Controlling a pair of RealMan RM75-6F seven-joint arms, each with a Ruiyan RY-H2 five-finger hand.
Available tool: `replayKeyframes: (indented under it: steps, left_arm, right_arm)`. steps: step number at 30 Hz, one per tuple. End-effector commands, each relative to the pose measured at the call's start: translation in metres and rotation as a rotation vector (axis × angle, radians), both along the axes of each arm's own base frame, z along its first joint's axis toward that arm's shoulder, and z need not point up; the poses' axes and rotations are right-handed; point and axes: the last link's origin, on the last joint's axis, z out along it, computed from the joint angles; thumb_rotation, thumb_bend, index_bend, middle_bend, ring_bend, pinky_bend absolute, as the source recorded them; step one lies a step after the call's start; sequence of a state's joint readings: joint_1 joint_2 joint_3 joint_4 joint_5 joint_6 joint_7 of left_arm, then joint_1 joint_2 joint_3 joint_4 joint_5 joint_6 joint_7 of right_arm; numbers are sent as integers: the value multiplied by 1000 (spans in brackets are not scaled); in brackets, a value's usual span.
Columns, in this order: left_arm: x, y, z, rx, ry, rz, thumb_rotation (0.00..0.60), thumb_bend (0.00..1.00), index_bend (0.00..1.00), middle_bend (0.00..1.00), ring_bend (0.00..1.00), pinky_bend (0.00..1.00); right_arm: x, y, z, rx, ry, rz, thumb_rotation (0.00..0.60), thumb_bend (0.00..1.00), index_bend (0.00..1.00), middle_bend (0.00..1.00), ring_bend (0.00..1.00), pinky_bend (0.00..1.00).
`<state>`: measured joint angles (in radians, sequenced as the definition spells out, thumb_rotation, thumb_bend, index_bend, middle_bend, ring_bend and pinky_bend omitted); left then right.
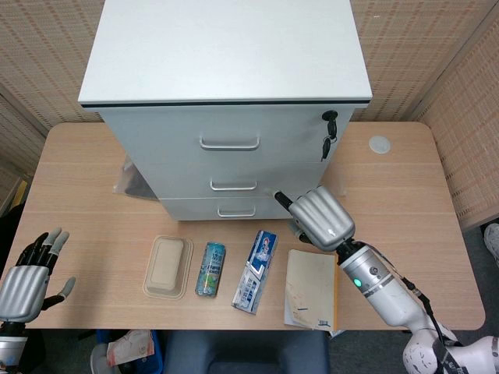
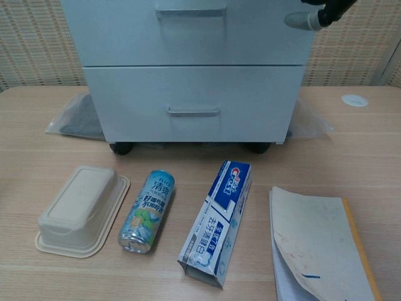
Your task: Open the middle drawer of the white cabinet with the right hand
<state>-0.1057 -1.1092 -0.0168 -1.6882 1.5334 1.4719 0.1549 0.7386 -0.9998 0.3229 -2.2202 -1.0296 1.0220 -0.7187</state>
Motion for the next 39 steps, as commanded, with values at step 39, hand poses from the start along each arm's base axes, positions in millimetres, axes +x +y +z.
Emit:
replayKeyframes:
  steps: [39]
  left_arm:
    - [-7, 3, -2, -1, -10, 11, 600, 315, 18, 17, 5, 140]
  right_arm:
    - [35, -30, -38, 27, 81, -26, 600, 382, 164, 897, 903, 797]
